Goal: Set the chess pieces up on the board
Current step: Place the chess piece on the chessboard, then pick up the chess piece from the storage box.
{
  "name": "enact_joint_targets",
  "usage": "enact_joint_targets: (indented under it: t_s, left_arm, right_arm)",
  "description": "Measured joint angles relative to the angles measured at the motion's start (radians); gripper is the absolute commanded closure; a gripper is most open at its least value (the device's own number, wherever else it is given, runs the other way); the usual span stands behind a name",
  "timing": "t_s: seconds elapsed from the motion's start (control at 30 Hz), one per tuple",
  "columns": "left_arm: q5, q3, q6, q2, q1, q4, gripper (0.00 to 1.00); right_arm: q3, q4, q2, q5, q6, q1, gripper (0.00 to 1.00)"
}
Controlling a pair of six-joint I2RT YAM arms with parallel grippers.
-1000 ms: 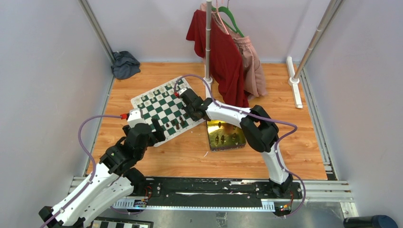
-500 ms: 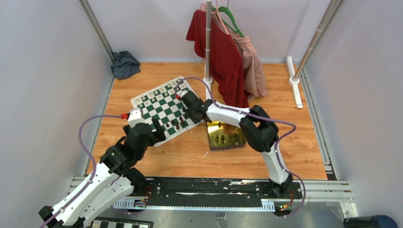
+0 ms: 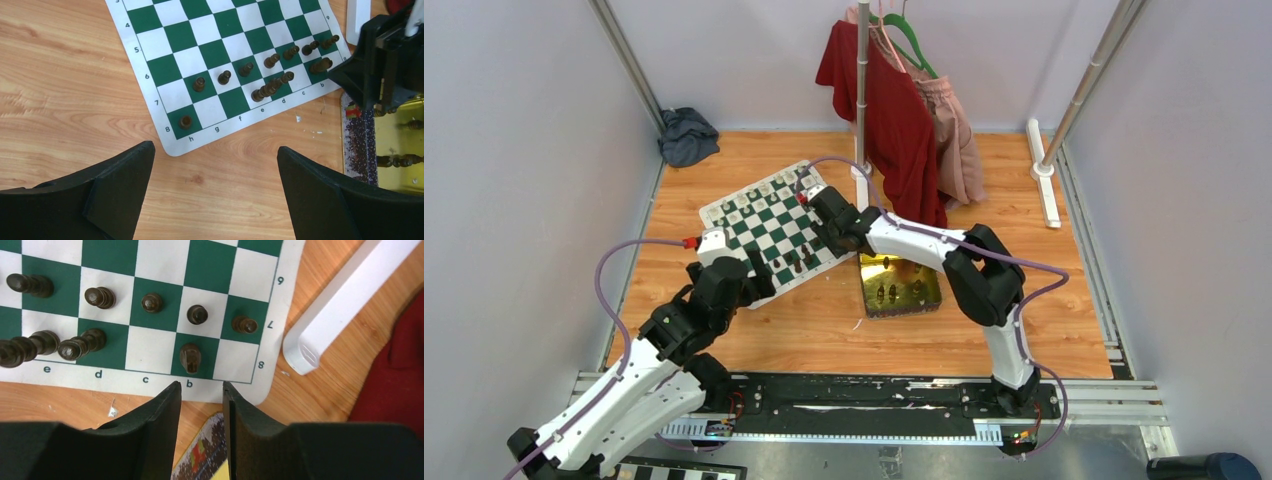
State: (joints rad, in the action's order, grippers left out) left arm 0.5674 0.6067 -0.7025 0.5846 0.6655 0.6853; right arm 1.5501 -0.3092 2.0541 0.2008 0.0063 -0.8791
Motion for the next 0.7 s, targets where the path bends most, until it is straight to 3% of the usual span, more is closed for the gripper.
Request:
enact_joint_targets:
  t_s: [0.7]
  left_arm:
    - [0.001, 0.001, -0.002, 0.059, 0.000, -0.030, 0.00]
  right_arm:
    - [-0.202, -0.072, -0.395, 0.101, 0.047, 0.000, 0.42]
